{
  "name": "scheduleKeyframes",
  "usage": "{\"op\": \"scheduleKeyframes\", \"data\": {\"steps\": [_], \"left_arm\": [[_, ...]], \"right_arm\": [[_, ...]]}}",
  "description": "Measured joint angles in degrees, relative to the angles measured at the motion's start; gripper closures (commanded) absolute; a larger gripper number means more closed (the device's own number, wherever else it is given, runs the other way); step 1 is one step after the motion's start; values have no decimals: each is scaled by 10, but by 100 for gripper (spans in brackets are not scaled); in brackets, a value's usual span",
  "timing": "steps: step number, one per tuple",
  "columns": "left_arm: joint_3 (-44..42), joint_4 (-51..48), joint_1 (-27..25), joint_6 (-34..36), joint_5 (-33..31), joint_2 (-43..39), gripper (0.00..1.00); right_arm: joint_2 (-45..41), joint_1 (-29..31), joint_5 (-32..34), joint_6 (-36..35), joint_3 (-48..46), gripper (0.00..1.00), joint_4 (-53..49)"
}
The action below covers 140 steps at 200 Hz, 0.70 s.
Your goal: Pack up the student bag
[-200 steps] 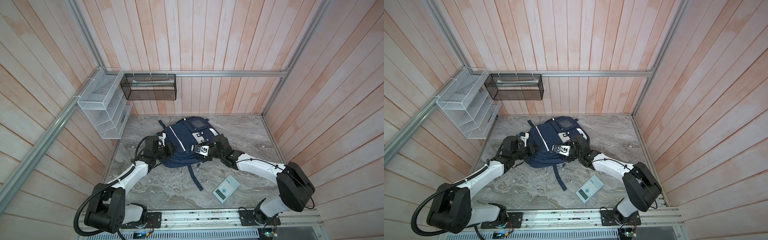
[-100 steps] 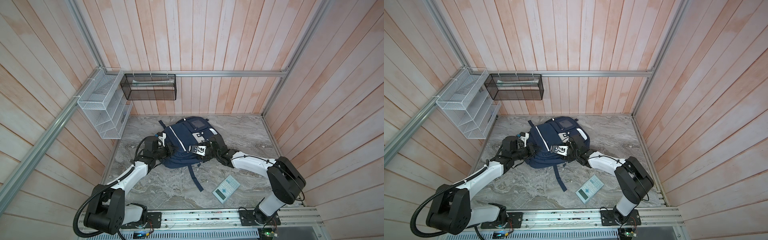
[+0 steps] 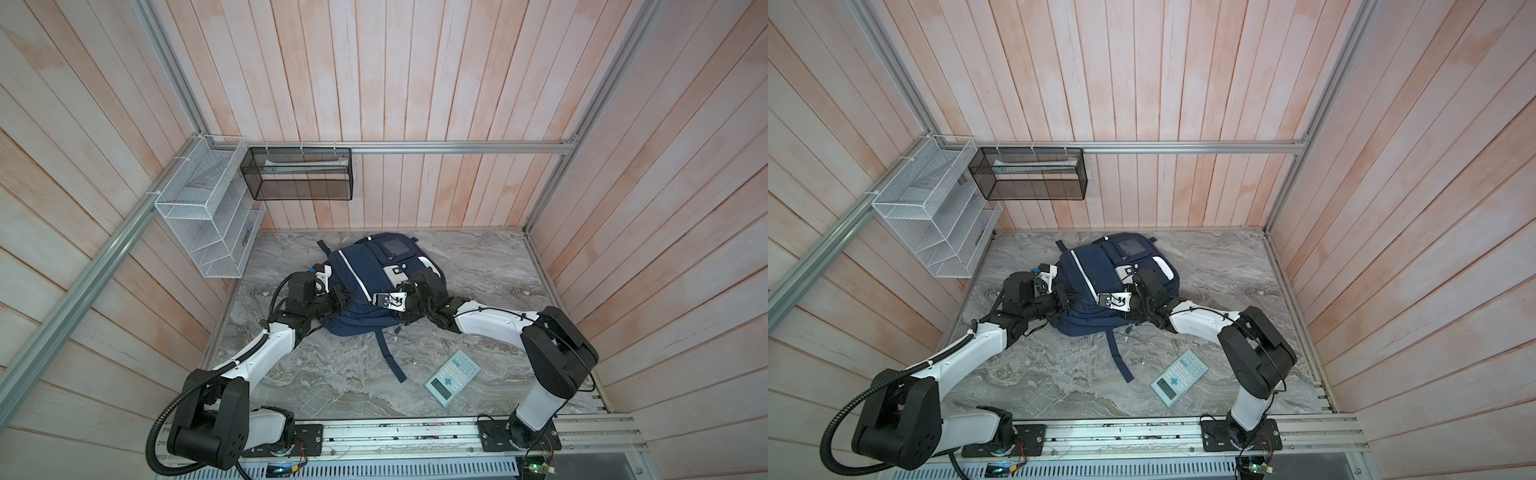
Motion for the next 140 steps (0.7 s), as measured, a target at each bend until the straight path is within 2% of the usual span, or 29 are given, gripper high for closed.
{"op": "scheduleKeyframes", "data": {"steps": [6,10,16,25,31,38,52,77,97,122,128,140], "left_arm": [[0,0,0,0,0,0,100],[0,0,0,1,-1,0,96],[0,-1,0,2,-4,0,87],[1,-5,-1,9,-10,0,67],[1,-8,-1,13,-14,-1,57],[2,-12,-3,20,-21,-4,53],[6,-22,-7,35,-43,-17,52],[9,-32,-9,58,-86,-42,52],[14,-37,-5,77,-111,-39,73],[49,-42,12,89,-118,9,74],[56,-40,13,89,-118,20,74],[60,-32,13,88,-118,33,95]], "right_arm": [[0,0,-1,1,0,100,0],[0,0,-1,1,0,100,0],[0,0,-2,3,0,100,0],[-2,1,-5,7,0,100,0],[-4,3,-6,15,0,100,-1],[-6,4,-8,26,0,100,0],[-10,9,-14,59,0,100,3],[-10,20,-45,143,0,100,16],[0,28,-71,194,23,100,-2],[29,30,-94,236,56,100,-9],[34,30,-96,243,60,93,-9],[38,30,-97,249,62,79,-10]]}}
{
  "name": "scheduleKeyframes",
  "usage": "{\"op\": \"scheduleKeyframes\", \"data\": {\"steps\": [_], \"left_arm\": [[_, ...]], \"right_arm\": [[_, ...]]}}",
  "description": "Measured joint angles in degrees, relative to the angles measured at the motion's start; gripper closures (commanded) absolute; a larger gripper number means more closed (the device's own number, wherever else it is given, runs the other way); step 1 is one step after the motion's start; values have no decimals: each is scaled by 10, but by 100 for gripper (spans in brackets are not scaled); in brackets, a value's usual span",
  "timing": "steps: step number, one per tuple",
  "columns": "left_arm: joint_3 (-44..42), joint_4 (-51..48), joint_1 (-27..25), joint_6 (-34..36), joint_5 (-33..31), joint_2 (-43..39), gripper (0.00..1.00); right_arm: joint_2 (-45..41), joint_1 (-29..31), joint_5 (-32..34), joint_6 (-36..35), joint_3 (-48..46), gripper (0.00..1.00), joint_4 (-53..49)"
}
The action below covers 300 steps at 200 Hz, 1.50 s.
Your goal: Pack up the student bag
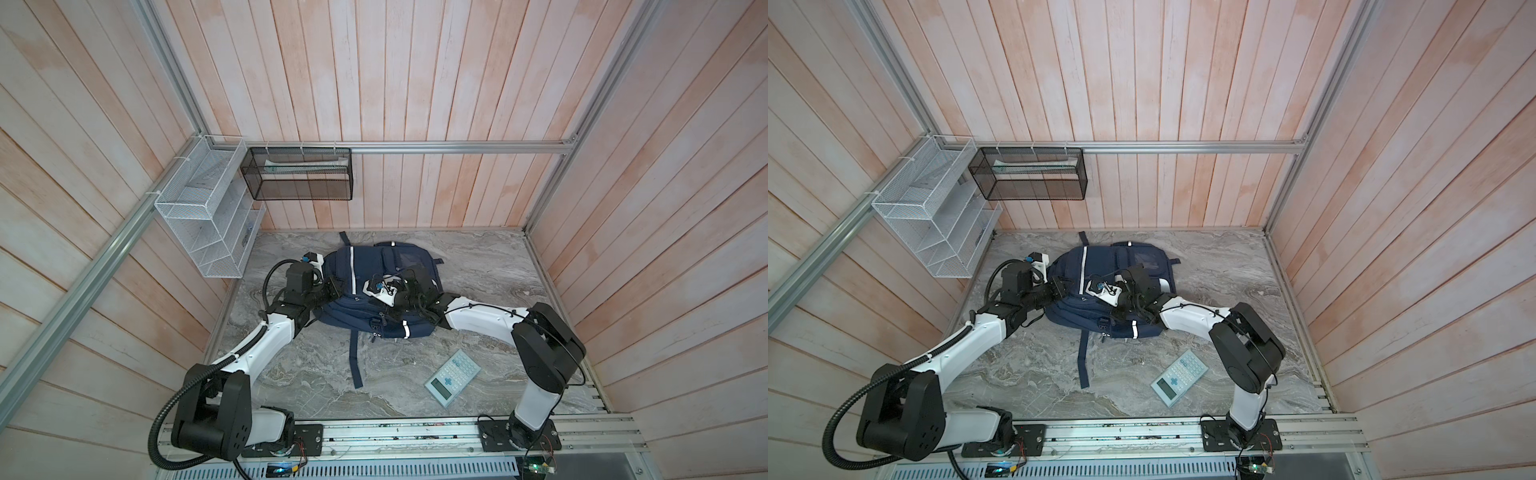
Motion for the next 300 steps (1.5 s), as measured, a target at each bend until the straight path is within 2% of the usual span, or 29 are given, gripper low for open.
{"op": "scheduleKeyframes", "data": {"steps": [5,16,33,74,119,147,170,178,183,190,203,217,224,245,271,300], "left_arm": [[0,3,0,0,-2,3,100],[0,6,0,-2,2,9,100],[0,6,-4,-1,8,13,100],[0,7,-5,0,14,13,100],[0,6,-5,0,18,13,100],[1,6,-4,0,22,14,100],[1,6,-3,-2,25,14,100],[1,6,-3,-2,26,14,100],[1,6,-3,-2,27,14,100],[1,6,-2,-2,27,14,95],[1,5,-1,-1,26,14,89],[1,-4,-3,9,12,9,62],[0,-17,-9,17,-3,-1,56],[-12,-55,-53,38,-80,-75,54],[-42,-57,-103,43,-139,-166,54],[-63,-54,-162,43,-177,-149,53]], "right_arm": [[0,0,-3,2,0,76,-1],[0,6,2,5,2,69,1],[0,21,35,-5,9,64,-1],[-8,31,111,-49,7,64,-8],[-50,16,132,-97,-34,66,-24],[-58,10,128,-112,-44,72,-21],[-54,10,110,-112,-43,72,-16],[-50,10,104,-110,-40,80,-14],[-46,10,101,-111,-38,89,-11],[-40,10,95,-108,-34,100,-11],[-31,11,89,-100,-29,100,-12],[-24,9,82,-90,-21,100,-18],[-22,9,80,-83,-15,100,-20],[-20,1,63,-52,1,100,-29],[-20,-5,42,-17,6,100,-29],[-20,-7,28,14,6,100,-29]]}}
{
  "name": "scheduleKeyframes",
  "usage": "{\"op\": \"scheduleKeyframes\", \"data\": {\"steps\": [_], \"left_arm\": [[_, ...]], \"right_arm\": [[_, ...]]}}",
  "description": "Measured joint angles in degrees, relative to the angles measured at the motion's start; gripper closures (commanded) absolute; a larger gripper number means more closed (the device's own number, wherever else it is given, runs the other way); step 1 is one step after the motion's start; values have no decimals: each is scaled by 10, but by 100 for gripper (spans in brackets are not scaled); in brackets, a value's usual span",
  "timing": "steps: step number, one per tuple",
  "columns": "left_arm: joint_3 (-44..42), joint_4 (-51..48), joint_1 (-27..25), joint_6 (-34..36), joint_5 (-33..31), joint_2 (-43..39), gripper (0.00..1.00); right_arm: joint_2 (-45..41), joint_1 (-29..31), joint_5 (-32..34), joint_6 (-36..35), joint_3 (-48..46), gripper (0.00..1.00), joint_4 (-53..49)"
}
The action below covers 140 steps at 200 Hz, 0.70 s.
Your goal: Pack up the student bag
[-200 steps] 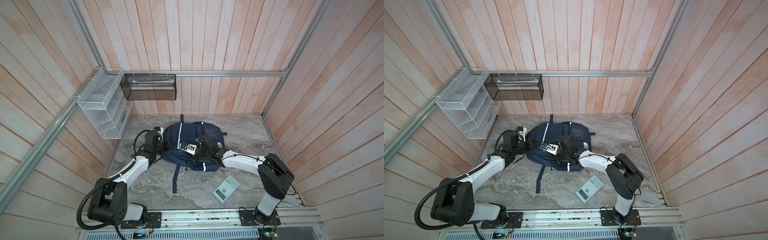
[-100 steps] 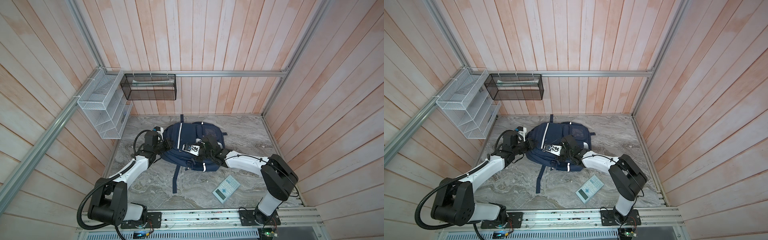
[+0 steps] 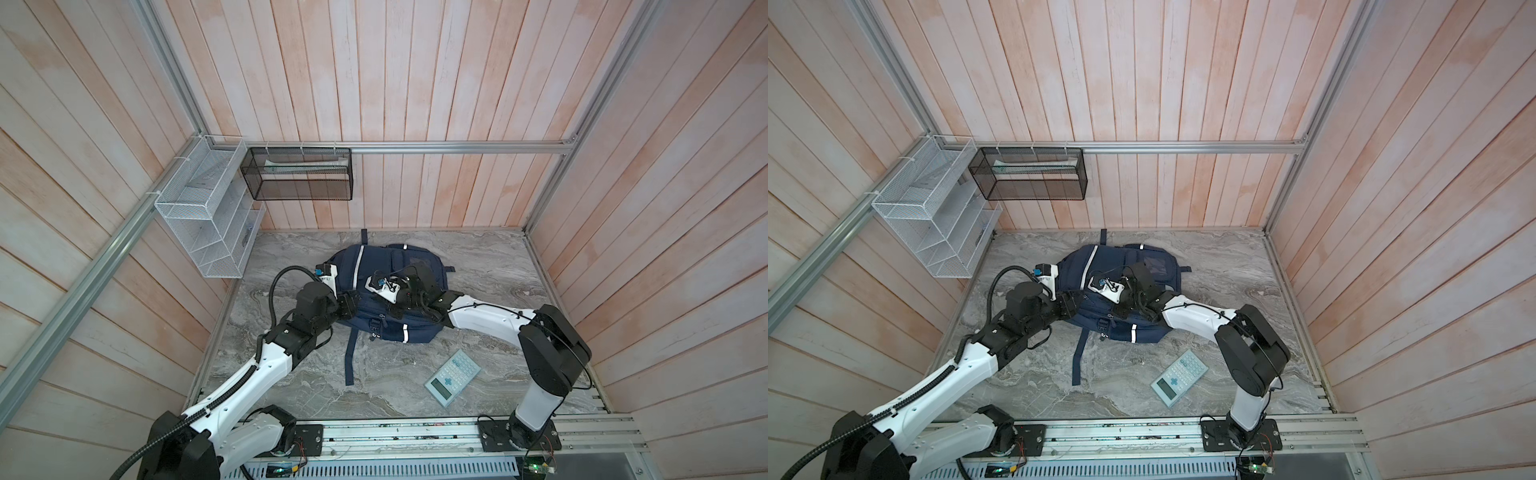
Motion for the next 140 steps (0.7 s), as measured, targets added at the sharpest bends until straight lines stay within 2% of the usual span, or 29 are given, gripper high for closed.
{"op": "scheduleKeyframes", "data": {"steps": [82,94,140], "left_arm": [[17,17,-38,7,-50,105,56],[25,18,-43,9,-59,121,62],[46,0,-47,19,-75,148,100]], "right_arm": [[0,-3,-27,51,0,100,7],[0,-3,-27,55,0,100,7],[2,-3,-22,61,-5,100,9]]}}
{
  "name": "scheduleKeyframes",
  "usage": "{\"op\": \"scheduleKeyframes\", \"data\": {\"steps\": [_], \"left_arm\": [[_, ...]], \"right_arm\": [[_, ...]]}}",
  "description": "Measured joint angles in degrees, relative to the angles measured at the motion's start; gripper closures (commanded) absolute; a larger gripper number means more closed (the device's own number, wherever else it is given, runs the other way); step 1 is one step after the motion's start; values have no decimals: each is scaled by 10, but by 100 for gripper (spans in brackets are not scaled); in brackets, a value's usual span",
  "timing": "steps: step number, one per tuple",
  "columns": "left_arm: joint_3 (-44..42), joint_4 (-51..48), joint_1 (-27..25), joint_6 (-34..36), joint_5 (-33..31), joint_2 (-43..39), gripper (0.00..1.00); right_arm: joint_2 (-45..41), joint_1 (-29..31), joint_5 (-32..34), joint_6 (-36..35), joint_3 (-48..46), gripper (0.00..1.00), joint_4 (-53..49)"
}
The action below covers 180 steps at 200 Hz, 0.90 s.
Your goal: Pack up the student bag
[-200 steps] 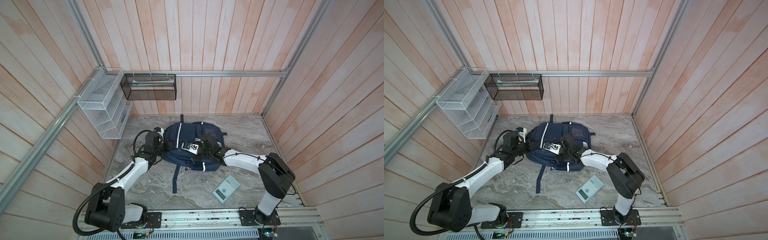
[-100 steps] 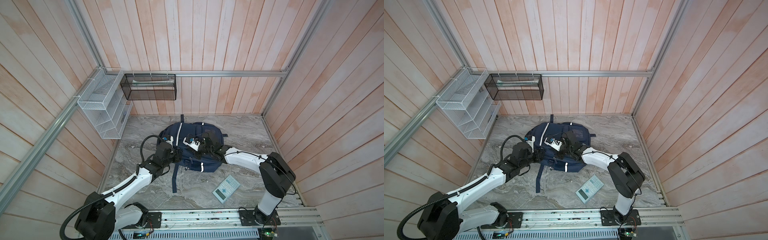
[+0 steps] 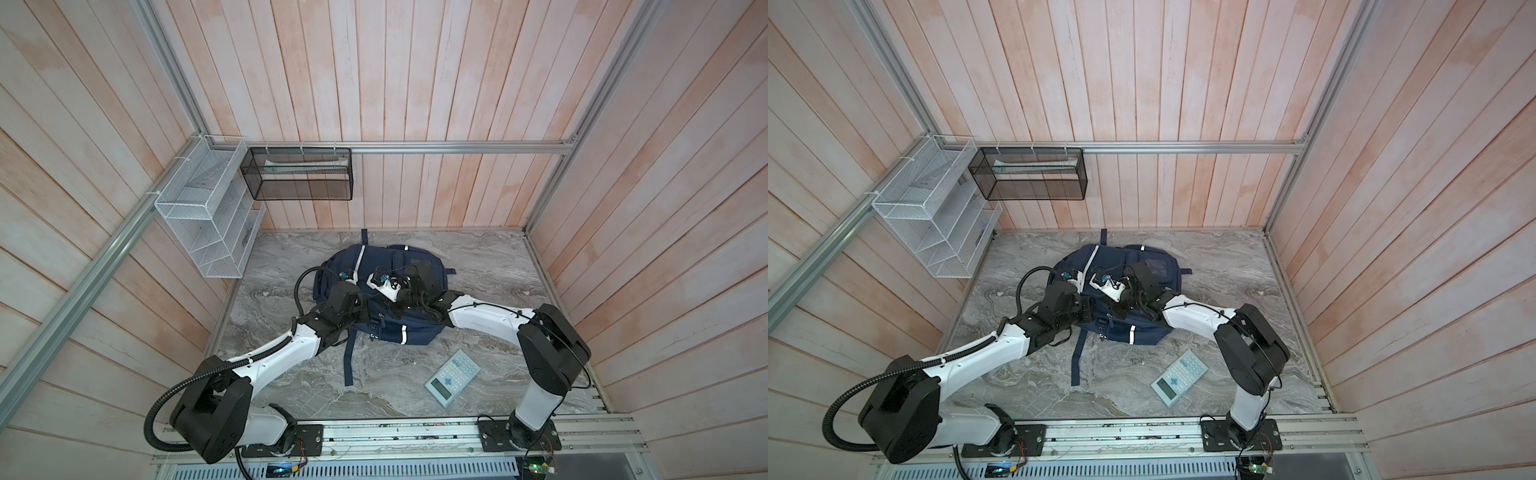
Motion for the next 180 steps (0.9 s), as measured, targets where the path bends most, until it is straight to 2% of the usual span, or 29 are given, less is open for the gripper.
{"op": "scheduleKeyframes", "data": {"steps": [36,83,115,138,146,180], "left_arm": [[8,-28,21,15,36,-8,100],[8,-61,81,48,151,-35,100],[8,-81,131,66,260,-48,100],[8,-101,157,66,271,-69,100],[8,-105,158,66,275,-75,97],[-14,-87,157,62,279,-89,100]], "right_arm": [[-5,2,5,0,-23,100,30],[-23,18,29,-9,-40,100,51],[-37,22,37,-23,-56,100,62],[-54,21,41,-29,-71,100,60],[-58,21,40,-30,-71,100,59],[-60,21,30,-30,-71,100,53]]}}
